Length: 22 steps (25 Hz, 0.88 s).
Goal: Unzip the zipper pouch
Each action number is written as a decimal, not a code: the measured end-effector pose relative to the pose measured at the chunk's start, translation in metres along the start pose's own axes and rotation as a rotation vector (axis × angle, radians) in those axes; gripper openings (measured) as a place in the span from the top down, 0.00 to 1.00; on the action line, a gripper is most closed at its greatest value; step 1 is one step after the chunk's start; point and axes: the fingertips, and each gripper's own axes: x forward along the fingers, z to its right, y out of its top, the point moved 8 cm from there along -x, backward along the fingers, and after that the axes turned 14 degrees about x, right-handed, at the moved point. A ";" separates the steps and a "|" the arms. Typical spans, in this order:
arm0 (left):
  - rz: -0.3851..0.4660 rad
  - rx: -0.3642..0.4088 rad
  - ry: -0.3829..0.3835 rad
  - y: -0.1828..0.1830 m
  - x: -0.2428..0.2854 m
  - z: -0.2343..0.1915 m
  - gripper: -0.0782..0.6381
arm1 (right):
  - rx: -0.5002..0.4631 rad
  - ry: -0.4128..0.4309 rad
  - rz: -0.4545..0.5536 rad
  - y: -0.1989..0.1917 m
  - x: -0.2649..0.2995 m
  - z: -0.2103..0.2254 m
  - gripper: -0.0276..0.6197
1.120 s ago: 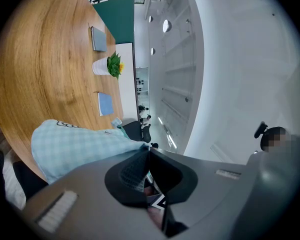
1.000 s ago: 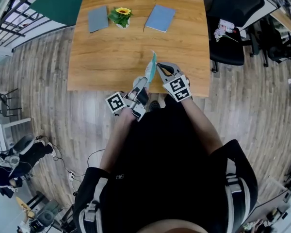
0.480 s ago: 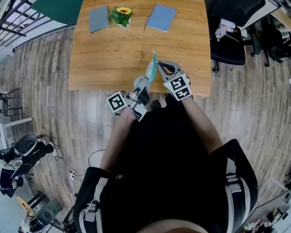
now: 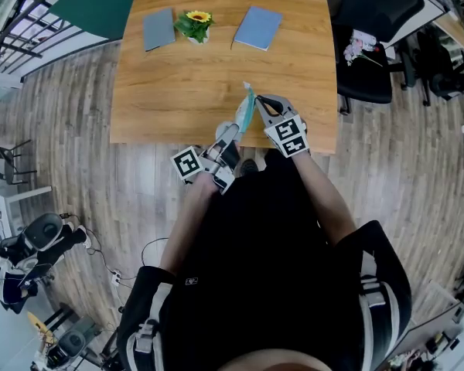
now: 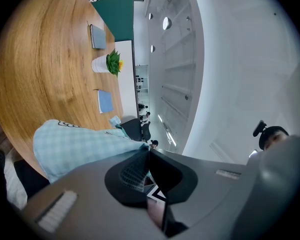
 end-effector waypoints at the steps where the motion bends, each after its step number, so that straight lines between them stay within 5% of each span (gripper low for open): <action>1: -0.001 -0.002 0.001 0.000 0.000 0.000 0.89 | 0.002 -0.003 -0.003 0.000 0.000 0.001 0.95; 22: -0.031 -0.008 -0.018 -0.004 0.002 0.003 0.89 | 0.012 -0.041 -0.017 -0.003 -0.002 0.015 0.95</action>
